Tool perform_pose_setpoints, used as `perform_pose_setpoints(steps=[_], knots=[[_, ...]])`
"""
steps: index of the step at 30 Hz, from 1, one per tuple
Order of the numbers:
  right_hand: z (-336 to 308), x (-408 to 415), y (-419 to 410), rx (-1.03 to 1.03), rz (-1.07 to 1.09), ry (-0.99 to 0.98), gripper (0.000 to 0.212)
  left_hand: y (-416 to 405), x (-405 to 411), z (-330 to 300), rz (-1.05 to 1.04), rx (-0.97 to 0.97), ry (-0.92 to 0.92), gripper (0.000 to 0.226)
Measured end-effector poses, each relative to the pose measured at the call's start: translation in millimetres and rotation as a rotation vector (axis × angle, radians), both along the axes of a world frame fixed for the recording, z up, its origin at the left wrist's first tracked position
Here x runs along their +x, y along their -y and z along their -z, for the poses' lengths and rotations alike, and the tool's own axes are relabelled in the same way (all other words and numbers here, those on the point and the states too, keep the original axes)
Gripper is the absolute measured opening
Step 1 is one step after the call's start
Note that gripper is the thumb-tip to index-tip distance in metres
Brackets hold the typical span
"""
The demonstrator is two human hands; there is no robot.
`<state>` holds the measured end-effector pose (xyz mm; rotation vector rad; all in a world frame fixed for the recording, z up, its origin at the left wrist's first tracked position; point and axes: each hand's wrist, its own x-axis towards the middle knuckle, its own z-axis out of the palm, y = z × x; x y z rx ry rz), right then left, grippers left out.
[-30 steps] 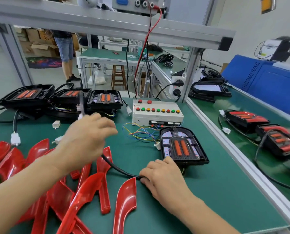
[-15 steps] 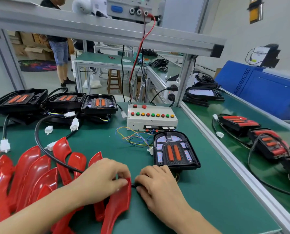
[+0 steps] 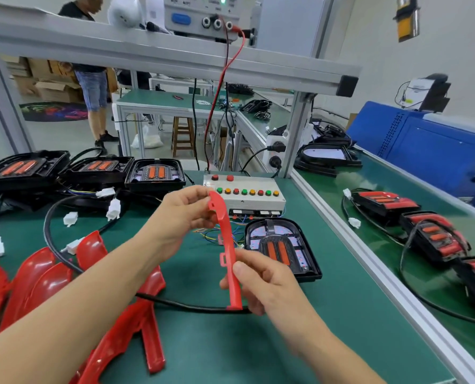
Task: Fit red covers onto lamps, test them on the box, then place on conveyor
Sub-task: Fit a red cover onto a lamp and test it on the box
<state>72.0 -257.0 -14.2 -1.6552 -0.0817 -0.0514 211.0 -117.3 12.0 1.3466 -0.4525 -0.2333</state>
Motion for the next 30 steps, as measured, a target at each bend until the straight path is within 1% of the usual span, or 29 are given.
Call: perform_pose_setpoints(steps=[2,3,5,7,8,10,12,13,14,15,16,17,18,20,22,26,30], knots=[[-3.6,0.5,5.9,0.064,0.011,-0.027,0.039,9.9,1.6,-0.5,0.02,-0.065,-0.046,0.004],[-5.6,1.2,9.5,0.075,0.027,-0.028,0.04,15.5,2.0,-1.0,0.032,-0.097,-0.068,0.005],[-9.7,3.6,19.2,0.014,0.072,-0.022,0.029,27.8,4.1,-1.7,0.036,-0.143,-0.105,0.009],[-13.4,7.0,34.4,-0.123,0.147,0.002,0.021,42.1,9.5,-0.7,-0.02,-0.122,-0.139,0.016],[-15.3,8.5,44.0,-0.207,0.194,0.017,0.02,49.6,13.6,1.9,-0.077,-0.054,-0.139,0.018],[-18.4,11.7,64.0,-0.414,0.297,0.033,0.019,64.8,21.6,10.0,-0.184,0.197,-0.088,0.024],[-17.5,14.6,81.9,-0.674,0.362,0.021,0.017,79.7,26.2,20.4,-0.192,0.47,-0.009,0.031],[-16.1,15.1,88.1,-0.794,0.38,0.0,0.016,86.8,26.8,24.7,-0.167,0.579,0.016,0.029],[-14.6,15.1,92.2,-0.884,0.392,-0.03,0.017,93.0,27.8,28.2,-0.142,0.664,0.038,0.023],[-13.1,14.9,94.3,-0.939,0.394,-0.059,0.018,98.5,28.4,29.6,-0.133,0.738,0.055,0.012],[-12.0,14.3,94.7,-0.963,0.395,-0.076,0.018,103.2,28.7,29.1,-0.141,0.805,0.076,0.011],[-11.3,14.0,94.5,-0.974,0.399,-0.082,0.017,107.8,31.3,29.4,-0.151,0.861,0.091,0.024],[-10.4,13.8,94.3,-0.991,0.405,-0.084,0.016,110.6,33.6,29.2,-0.144,0.92,0.097,0.032],[-8.8,13.4,94.6,-1.033,0.405,-0.103,0.014,114.3,34.9,28.9,-0.108,0.984,0.07,0.034],[-7.2,11.4,96.0,-1.031,0.398,-0.139,0.015,117.2,34.8,30.9,-0.07,0.923,-0.037,0.03],[-4.6,5.8,102.8,-0.982,0.396,-0.166,0.016,115.4,34.1,34.9,-0.068,0.631,-0.329,0.021],[-4.4,3.9,107.2,-0.955,0.368,-0.121,0.016,108.9,32.7,35.0,-0.02,0.405,-0.488,0.022]])
